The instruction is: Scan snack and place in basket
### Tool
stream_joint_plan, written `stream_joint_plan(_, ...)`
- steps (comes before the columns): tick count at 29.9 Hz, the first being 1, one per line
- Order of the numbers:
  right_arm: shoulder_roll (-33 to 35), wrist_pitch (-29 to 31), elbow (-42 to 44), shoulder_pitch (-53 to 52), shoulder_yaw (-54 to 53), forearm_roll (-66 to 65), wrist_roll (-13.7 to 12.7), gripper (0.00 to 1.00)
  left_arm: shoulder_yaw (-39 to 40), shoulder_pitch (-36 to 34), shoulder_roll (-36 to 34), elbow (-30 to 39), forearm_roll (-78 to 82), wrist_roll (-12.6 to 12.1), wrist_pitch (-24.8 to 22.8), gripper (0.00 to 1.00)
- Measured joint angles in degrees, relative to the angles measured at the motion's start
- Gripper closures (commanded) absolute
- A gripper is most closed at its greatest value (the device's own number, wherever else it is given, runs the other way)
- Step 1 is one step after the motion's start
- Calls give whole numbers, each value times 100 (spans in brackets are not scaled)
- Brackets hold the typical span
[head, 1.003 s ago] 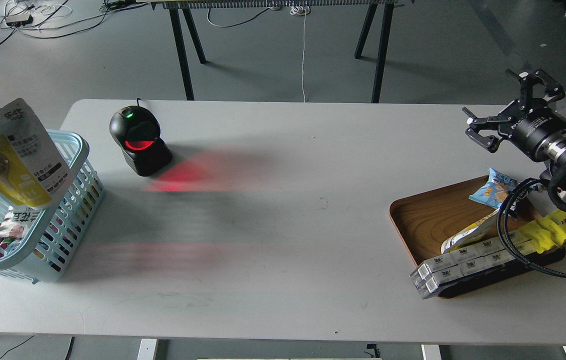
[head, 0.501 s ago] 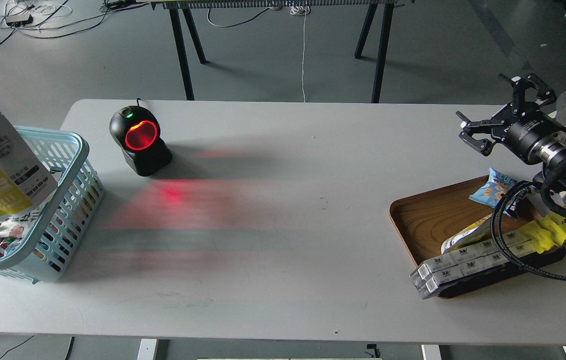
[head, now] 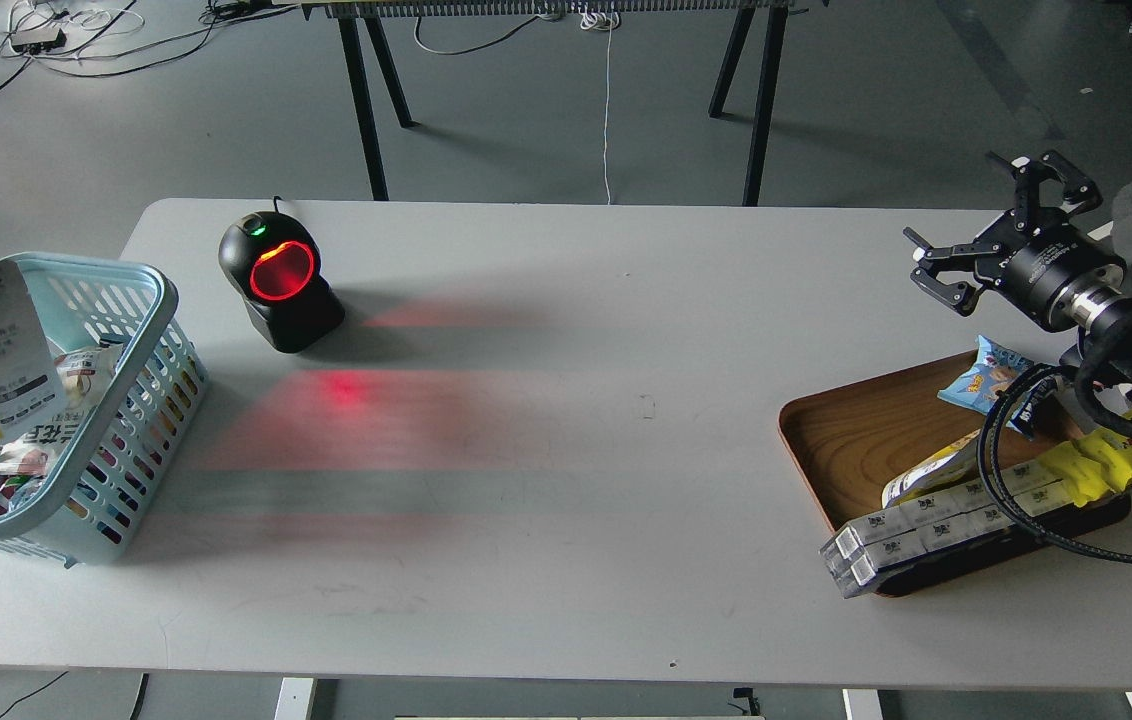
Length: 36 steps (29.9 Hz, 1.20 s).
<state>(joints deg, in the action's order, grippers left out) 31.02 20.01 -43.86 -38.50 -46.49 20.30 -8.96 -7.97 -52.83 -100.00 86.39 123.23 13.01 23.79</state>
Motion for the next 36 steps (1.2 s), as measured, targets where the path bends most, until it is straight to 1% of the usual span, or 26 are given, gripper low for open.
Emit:
stream_joint_plan(12,0,2,6,0,9,-4,0,0,-490,0,0,0,30,-11,68,100)
stream_joint_plan(21,0,3,1,12,17,-3,0,0,-633,1,0,0,43,13,108,100)
stream_joint_plan(28,0,3,0,32,18,-3,0,0,-720,1,0,0,43,70,117,94)
stream_joint_plan(29,0,3,1,33,18,-2,0,0,-722,1,0,0,43,91,121,88)
stream_joint_plan(30,0,3,3,35,18,-1,0,0,-722,1,0,0,43,105,123,78)
stream_joint_plan(31,0,3,6,37,18,0,0,0,-723,1,0,0,43,121,126,61)
stream_joint_plan(32,0,3,7,39,18,0,0,0,-723,1,0,0,43,132,130,42)
stream_joint_plan(33,0,3,8,41,18,1,0,0,-723,1,0,0,43,140,138,17)
stream_joint_plan(34,0,3,9,42,18,0,0,0,-723,1,0,2,43,155,158,4)
stream_joint_plan(36,0,3,9,43,18,0,0,0,-723,1,0,8,40,221,224,3)
